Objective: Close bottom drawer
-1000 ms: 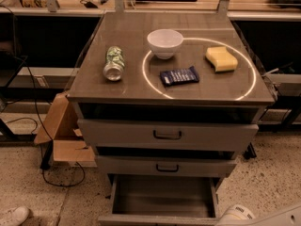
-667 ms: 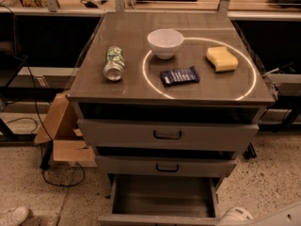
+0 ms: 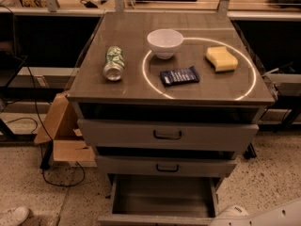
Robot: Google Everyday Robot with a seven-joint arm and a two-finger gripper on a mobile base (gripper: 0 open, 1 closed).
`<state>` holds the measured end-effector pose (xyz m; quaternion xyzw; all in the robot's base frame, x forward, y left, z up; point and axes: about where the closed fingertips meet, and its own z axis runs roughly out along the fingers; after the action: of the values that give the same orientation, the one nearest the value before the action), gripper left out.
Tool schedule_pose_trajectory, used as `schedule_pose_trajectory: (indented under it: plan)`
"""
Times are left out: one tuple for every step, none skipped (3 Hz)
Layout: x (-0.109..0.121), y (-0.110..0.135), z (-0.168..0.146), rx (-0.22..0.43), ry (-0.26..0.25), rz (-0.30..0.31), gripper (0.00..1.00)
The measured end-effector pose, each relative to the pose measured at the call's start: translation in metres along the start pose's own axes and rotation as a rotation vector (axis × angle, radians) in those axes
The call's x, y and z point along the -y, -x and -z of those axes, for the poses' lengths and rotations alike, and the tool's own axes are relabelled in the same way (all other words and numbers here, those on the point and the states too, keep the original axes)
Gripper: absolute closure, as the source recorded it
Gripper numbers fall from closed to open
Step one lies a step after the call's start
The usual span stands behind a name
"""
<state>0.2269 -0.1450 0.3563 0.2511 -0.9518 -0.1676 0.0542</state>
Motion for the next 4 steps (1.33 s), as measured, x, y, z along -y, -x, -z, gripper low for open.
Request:
schedule_pose_trajectory:
  plan:
    - [0.001,0.014,-0.012,0.006,0.022,-0.04,1.0]
    - [0.0,0.015,-0.013,0.005,0.024,-0.044,1.0]
    - [0.004,0.005,-0.027,-0.009,0.034,-0.081,1.0]
    - [0.012,-0.002,-0.056,-0.008,0.063,-0.161,1.0]
